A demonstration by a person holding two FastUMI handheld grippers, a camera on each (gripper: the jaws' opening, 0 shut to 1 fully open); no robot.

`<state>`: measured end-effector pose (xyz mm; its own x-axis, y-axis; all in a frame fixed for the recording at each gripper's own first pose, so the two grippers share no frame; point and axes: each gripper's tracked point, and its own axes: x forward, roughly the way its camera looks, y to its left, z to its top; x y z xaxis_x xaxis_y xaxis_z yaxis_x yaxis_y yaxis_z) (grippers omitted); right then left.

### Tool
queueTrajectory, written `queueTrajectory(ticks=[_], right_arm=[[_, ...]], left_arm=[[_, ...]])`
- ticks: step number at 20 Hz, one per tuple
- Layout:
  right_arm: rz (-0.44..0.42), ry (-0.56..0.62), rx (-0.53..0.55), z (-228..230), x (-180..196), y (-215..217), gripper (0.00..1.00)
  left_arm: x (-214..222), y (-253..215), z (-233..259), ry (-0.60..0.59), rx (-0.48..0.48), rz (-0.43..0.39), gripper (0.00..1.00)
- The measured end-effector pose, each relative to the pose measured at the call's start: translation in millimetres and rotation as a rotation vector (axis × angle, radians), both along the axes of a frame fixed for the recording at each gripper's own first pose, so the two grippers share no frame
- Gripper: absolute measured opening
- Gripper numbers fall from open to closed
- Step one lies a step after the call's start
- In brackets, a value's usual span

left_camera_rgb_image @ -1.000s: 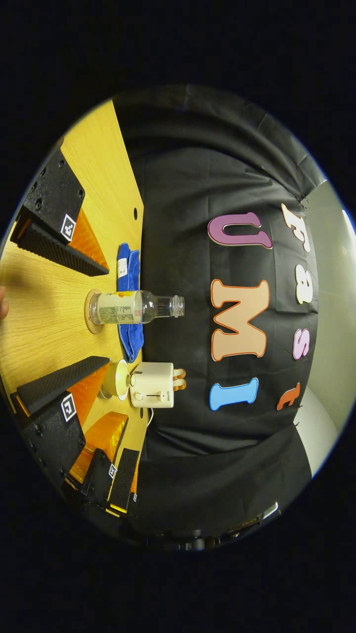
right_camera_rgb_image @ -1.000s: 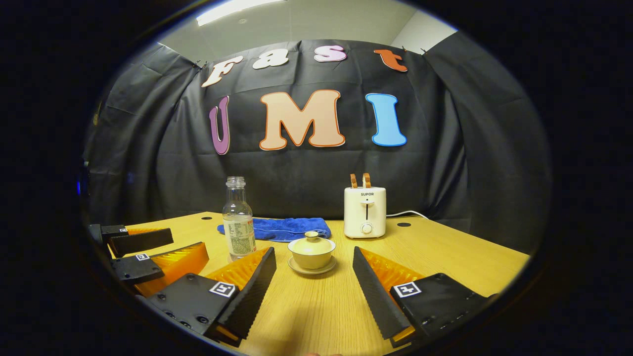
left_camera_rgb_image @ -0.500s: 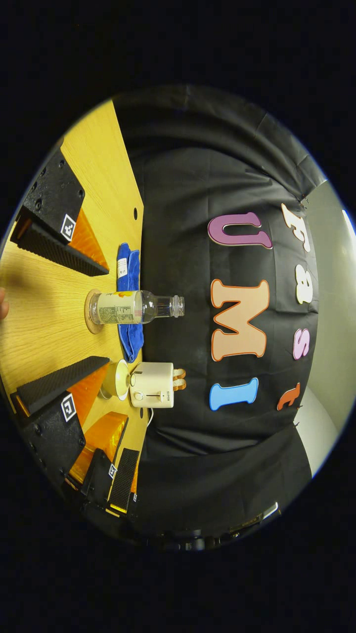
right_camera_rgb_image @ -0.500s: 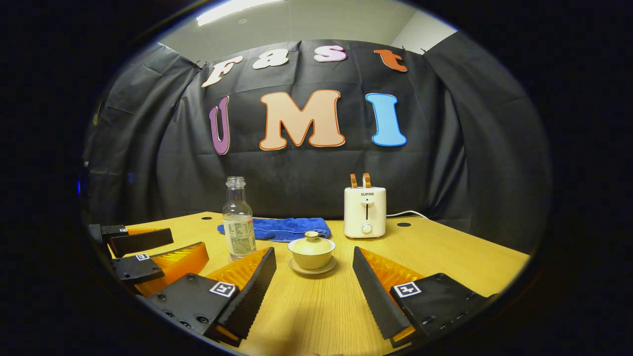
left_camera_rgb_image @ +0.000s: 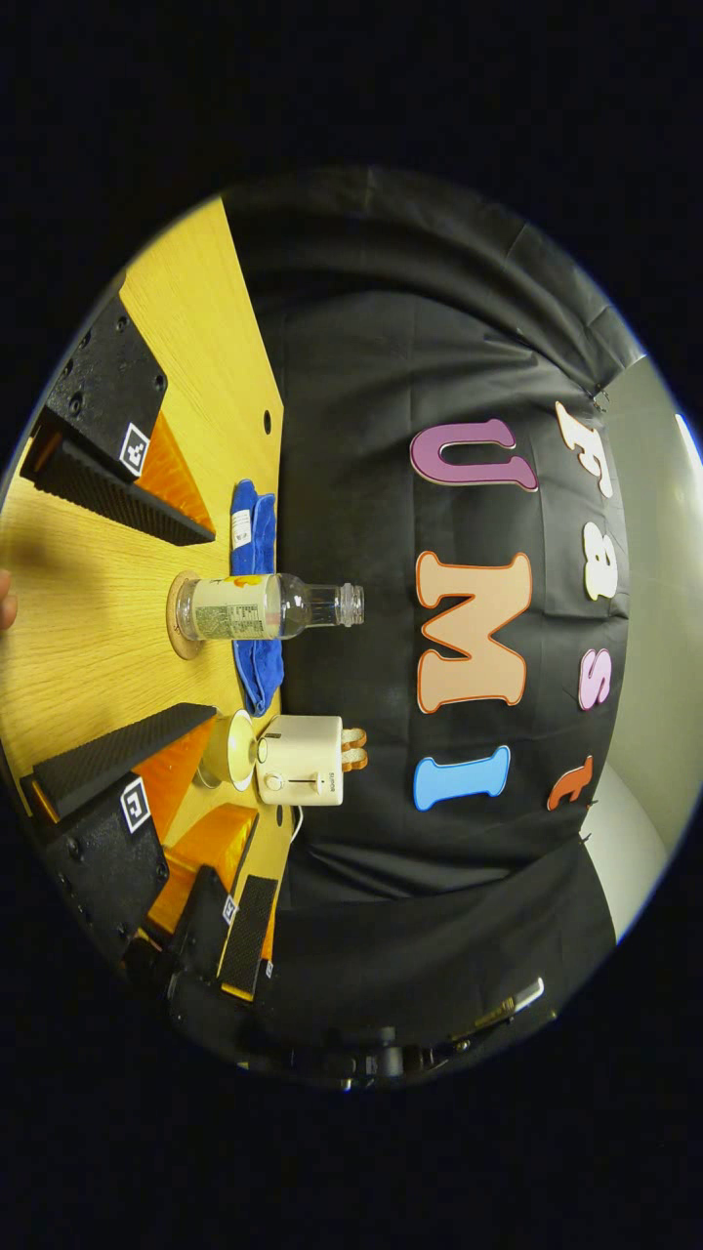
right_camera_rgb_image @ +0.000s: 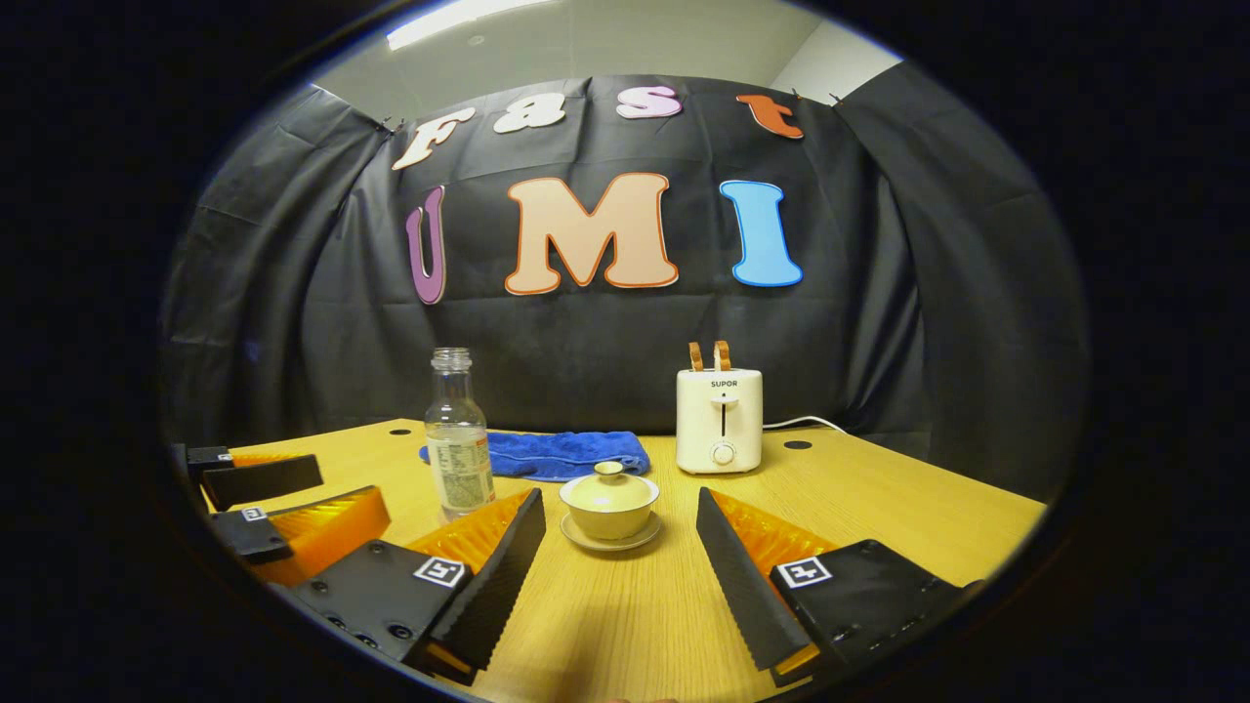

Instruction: Open the teacup lid with one hand, grasp the water bottle and pour water into the teacup with the other hand; after pouring, place the water bottle on the coaster and then close the teacup lid.

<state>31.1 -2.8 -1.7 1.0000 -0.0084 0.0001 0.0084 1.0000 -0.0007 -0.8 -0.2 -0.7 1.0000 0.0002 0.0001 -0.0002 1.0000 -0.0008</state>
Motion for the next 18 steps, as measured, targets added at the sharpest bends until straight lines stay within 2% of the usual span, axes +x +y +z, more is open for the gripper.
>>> queueTrajectory(ticks=[2, 4, 5, 6, 9, 11, 12, 13, 15, 17, 18], right_arm=[[-0.018, 0.001, -0.002, -1, 23, -2, 0.96], [0.004, 0.011, -0.001, -3, 50, 4, 0.95], [0.010, 0.021, -0.004, -5, 65, 6, 0.98], [0.018, 0.037, 0.002, -9, 75, 7, 0.96], [0.033, 0.079, -0.006, -16, 107, 13, 0.99], [0.038, 0.123, -0.009, -22, 125, 15, 0.95], [0.040, 0.145, -0.007, -27, 131, 16, 0.98], [0.037, 0.168, -0.005, -30, 138, 17, 0.95], [0.044, 0.187, -0.008, -34, 145, 18, 0.99], [0.048, 0.183, -0.008, -33, 149, 16, 0.98], [0.047, 0.181, -0.009, -35, 150, 18, 0.95]], left_arm=[[0, 0, 0, 0.000, 0.000, 0.000, 0.95], [0, 0, 0, 0.000, 0.000, 0.000, 0.95], [0, 0, 1, 0.000, 0.000, 0.000, 0.95], [0, -1, 0, 0.000, 0.000, 0.000, 0.95], [-1, -1, 0, 0.000, -0.001, 0.000, 0.95], [0, -1, 0, 0.000, -0.001, 0.000, 0.95], [0, -1, -1, 0.000, -0.001, 0.001, 0.96], [0, 0, 0, 0.000, -0.001, 0.000, 0.96], [0, -1, 0, 0.000, -0.001, 0.000, 0.95], [-1, -1, 0, 0.001, -0.001, 0.000, 0.95], [-1, 0, 0, 0.000, -0.001, 0.000, 0.96]])
